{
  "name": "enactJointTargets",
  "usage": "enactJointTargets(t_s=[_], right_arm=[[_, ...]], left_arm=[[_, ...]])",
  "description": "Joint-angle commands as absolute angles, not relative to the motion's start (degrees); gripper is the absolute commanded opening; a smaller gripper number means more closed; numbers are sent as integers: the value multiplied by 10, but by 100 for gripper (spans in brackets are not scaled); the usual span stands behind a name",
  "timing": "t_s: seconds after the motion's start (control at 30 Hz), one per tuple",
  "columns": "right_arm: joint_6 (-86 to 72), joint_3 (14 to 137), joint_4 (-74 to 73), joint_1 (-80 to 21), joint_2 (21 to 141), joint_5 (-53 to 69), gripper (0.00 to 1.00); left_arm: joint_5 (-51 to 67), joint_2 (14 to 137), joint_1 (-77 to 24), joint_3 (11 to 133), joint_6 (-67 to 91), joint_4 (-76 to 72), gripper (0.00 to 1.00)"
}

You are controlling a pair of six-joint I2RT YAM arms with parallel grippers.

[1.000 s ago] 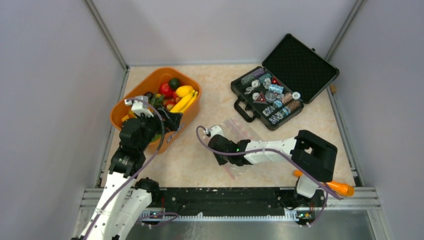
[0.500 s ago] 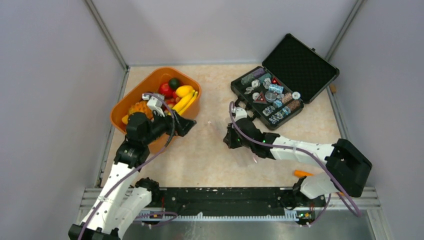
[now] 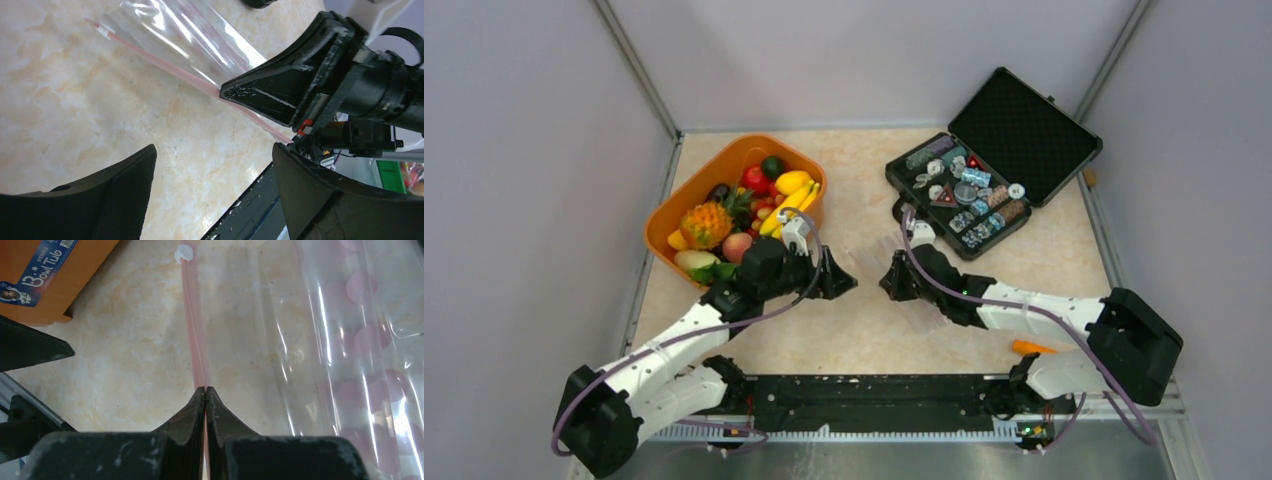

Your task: Place the food in the zip-top bag and seal the zipper

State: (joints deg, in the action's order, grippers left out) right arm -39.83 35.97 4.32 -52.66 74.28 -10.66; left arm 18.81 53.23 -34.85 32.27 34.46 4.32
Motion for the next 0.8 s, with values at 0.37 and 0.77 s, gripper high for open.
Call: enactJointTargets(t_s=[0.37, 0.77], right_arm=[[-386, 346, 75, -535, 783, -75, 0], [-418, 321, 118, -536, 780, -77, 0]], left_arm=[[93, 626, -424, 293, 467, -39, 74], [92, 753, -444, 316, 490, -79, 68]])
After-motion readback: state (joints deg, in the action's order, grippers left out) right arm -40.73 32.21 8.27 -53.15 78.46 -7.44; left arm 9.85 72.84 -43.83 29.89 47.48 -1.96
